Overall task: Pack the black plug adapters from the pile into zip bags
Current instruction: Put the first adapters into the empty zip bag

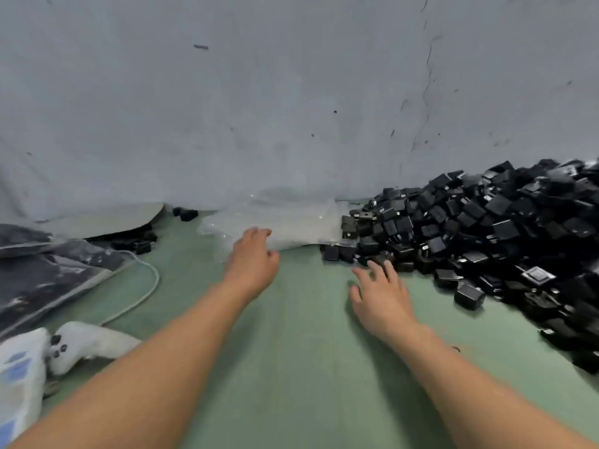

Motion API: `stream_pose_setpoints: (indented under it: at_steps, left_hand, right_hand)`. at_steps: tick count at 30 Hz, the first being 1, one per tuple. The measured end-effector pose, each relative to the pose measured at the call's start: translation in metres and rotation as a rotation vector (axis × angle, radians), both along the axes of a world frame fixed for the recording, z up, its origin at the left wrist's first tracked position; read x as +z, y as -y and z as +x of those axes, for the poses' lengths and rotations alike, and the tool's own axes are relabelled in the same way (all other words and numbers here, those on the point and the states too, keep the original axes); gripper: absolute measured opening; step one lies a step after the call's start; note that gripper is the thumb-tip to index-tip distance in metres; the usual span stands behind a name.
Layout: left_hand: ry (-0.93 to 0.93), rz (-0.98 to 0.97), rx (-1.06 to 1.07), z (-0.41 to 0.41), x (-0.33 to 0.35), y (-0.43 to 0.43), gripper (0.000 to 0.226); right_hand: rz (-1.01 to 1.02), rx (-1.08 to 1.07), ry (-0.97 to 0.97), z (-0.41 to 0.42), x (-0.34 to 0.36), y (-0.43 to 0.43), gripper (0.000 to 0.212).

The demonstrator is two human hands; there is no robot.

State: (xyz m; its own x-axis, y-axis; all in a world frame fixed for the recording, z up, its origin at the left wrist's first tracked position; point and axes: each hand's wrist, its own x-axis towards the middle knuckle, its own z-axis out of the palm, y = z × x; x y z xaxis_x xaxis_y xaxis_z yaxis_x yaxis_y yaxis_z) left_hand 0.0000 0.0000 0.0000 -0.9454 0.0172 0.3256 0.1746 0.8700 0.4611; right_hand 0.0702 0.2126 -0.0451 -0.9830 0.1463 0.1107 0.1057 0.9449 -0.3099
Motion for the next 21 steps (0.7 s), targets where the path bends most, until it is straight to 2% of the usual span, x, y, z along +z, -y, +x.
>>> stream_pose_setpoints:
  at_steps: [2,5,7,9,11,14,16,18,19,21]
  left_hand:
    - [0.056,-0.068,-0.036,-0.032,-0.006,-0.026,0.055]
    - [0.101,-0.307,-0.077,-0.07,-0.015,-0.06,0.059]
    - [0.124,-0.501,-0.027,-0.083,-0.027,-0.065,0.059]
    - [0.11,-0.56,0.06,-0.082,-0.033,-0.063,0.051]
    - [0.033,-0.585,0.081,-0.075,-0.037,-0.061,0.04]
    - [-0.041,-0.564,-0.042,-0.048,-0.038,-0.05,0.018]
    - [-0.029,-0.532,-0.083,-0.015,-0.033,-0.038,0.018]
    - [-0.044,-0.491,-0.092,0.034,-0.031,-0.026,0.021]
    - [-0.051,-0.471,-0.098,0.062,-0.029,-0.02,0.024]
    - [-0.028,-0.433,-0.149,0.118,-0.03,-0.012,0.031]
  right_hand:
    - [0.041,0.009,-0.059,-0.008,-0.018,-0.002,0.045]
    - [0.052,0.011,-0.094,-0.011,-0.028,-0.004,0.044]
    - [0.057,0.007,-0.098,-0.012,-0.028,-0.004,0.044]
    - [0.057,0.007,-0.099,-0.012,-0.028,-0.003,0.044]
    - [0.058,0.006,-0.119,-0.013,-0.03,-0.004,0.044]
    - [0.046,-0.005,-0.134,-0.015,-0.032,-0.005,0.043]
    - [0.024,-0.005,-0.152,-0.013,-0.029,-0.006,0.042]
    - [-0.021,0.008,-0.262,-0.001,-0.021,-0.005,0.043]
    - [-0.094,0.022,-0.346,0.006,-0.016,-0.004,0.044]
    - [-0.379,0.015,-0.459,0.03,-0.003,-0.001,0.046]
